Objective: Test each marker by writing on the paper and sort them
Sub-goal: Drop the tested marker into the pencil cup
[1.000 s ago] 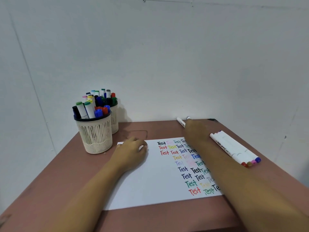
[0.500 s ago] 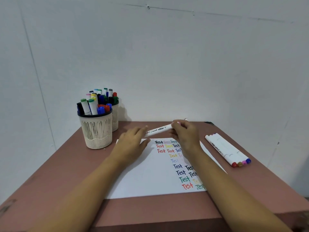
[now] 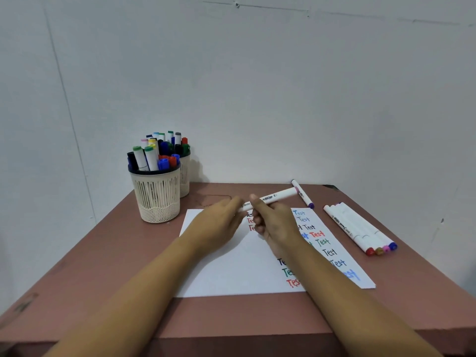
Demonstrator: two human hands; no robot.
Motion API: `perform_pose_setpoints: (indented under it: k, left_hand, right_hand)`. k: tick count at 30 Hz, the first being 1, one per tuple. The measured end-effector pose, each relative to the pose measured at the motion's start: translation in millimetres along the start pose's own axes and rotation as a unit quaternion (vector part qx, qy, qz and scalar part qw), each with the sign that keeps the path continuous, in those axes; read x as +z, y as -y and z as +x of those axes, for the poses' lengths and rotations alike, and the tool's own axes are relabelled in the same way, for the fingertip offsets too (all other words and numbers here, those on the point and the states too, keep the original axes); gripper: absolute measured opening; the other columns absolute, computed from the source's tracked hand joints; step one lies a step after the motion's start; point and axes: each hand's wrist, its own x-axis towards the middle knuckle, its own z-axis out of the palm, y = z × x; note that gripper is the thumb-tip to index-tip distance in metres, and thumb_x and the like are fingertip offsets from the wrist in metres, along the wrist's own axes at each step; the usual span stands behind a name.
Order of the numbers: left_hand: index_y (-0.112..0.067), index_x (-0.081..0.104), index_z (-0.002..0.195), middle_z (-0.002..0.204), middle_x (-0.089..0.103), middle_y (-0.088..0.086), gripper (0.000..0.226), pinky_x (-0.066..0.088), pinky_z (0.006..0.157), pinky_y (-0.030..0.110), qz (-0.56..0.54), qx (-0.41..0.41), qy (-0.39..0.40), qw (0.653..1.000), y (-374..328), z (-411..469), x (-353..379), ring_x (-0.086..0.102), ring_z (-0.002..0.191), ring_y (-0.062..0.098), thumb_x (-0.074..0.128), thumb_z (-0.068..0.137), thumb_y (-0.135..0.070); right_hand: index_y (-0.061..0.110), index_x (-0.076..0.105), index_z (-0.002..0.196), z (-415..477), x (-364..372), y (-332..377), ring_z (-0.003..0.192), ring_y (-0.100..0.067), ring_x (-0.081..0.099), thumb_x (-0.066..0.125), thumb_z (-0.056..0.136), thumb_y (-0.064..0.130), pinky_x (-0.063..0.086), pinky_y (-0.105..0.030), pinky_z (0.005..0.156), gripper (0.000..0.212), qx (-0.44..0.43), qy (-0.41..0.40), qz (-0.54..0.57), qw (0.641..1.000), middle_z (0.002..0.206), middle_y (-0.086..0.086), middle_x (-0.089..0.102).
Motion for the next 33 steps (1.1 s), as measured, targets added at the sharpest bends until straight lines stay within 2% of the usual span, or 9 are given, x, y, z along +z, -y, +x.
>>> perform_pose_setpoints:
  k: [3,8,11,14,15,17,23,27,33]
  left_hand:
    - [-0.01,0.052,0.108,0.084,0.059,0.002,0.02,0.034,0.062,0.031,-0.047,-0.003,-0.008,0.999,-3.1,0.4,-0.1,0.052,0.074,0.021,0.047,0.097,-0.026]
    - [-0.025,0.056,0.118,0.078,0.054,-0.015,0.027,0.032,0.055,0.019,-0.074,-0.046,-0.034,0.996,-8.1,-0.6,-5.4,0.052,0.074,0.011,0.052,0.094,-0.036]
    - [-0.026,0.047,0.125,0.068,0.051,-0.008,0.039,0.037,0.064,0.03,-0.107,-0.085,-0.007,0.991,-2.0,1.1,-8.7,0.048,0.068,0.012,0.06,0.09,-0.036]
    - [-0.016,0.047,0.125,0.088,0.063,0.006,0.033,0.043,0.079,0.033,-0.086,-0.125,-0.011,0.988,15.9,0.5,-8.7,0.059,0.092,0.022,0.054,0.093,-0.023]
    - [-0.013,0.051,0.123,0.098,0.064,0.008,0.029,0.044,0.081,0.033,-0.068,-0.134,-0.015,0.989,22.6,-0.3,-7.5,0.059,0.099,0.025,0.05,0.094,-0.019]
    - [-0.01,0.056,0.119,0.113,0.061,0.008,0.027,0.045,0.086,0.035,-0.03,-0.14,-0.012,0.99,32.2,-1.3,-3.7,0.057,0.105,0.026,0.046,0.095,-0.016]
    - [-0.018,0.051,0.131,0.135,0.047,0.005,0.036,0.036,0.101,0.031,0.007,-0.16,0.089,0.983,42.7,-0.8,4.8,0.049,0.119,0.023,0.044,0.095,-0.021]
    - [-0.02,0.056,0.123,0.129,0.051,0.0,0.032,0.037,0.097,0.027,0.003,-0.162,0.096,0.982,42.8,-0.1,6.7,0.051,0.114,0.019,0.046,0.096,-0.033]
    - [-0.019,0.057,0.121,0.128,0.051,-0.001,0.03,0.038,0.099,0.031,0.01,-0.16,0.101,0.982,43.4,0.4,7.4,0.052,0.114,0.018,0.044,0.097,-0.033]
  right_hand:
    - [0.01,0.056,0.072,-0.9,-1.3,1.6,0.045,-0.006,0.039,0.06,0.094,0.022,0.034,-0.016,0.045,0.026,-0.022,0.014,0.009,1.0,0.057,0.001,0.045]
    - [0.009,0.056,0.075,-2.5,-3.1,5.7,0.047,-0.007,0.041,0.057,0.096,0.02,0.034,-0.019,0.048,0.024,-0.064,0.026,-0.005,0.998,0.058,0.0,0.045]
    - [0.013,0.053,0.08,-4.9,-3.8,10.5,0.051,-0.013,0.046,0.055,0.097,0.019,0.038,-0.022,0.047,0.018,-0.051,-0.033,0.072,0.996,0.063,-0.005,0.053]
    - [0.02,0.051,0.099,-1.0,-14.0,16.9,0.057,-0.026,0.061,0.049,0.099,0.016,0.052,-0.028,0.051,0.005,-0.019,-0.085,0.205,0.975,0.067,-0.013,0.059]
    - [0.021,0.049,0.108,0.9,-18.0,16.6,0.06,-0.028,0.065,0.049,0.098,0.015,0.055,-0.03,0.053,0.011,-0.014,-0.091,0.212,0.973,0.068,-0.014,0.059]
    - [0.019,0.049,0.108,3.0,-22.5,13.4,0.059,-0.025,0.064,0.054,0.095,0.01,0.055,-0.03,0.055,0.016,-0.018,-0.091,0.174,0.98,0.067,-0.012,0.058]
    - [0.009,0.052,0.072,2.5,-19.3,-2.0,0.048,-0.015,0.049,0.06,0.082,0.005,0.04,-0.024,0.047,0.013,-0.053,-0.113,-0.114,0.986,0.059,-0.007,0.061]
    - [0.008,0.052,0.066,-2.5,-12.9,-3.0,0.04,-0.012,0.048,0.062,0.078,0.008,0.036,-0.019,0.041,0.015,-0.055,-0.095,-0.179,0.978,0.054,-0.005,0.06]
    - [0.008,0.046,0.066,-6.3,-8.4,-2.1,0.033,-0.005,0.049,0.06,0.079,0.001,0.037,-0.016,0.036,0.02,-0.06,-0.072,-0.185,0.978,0.055,-0.009,0.058]
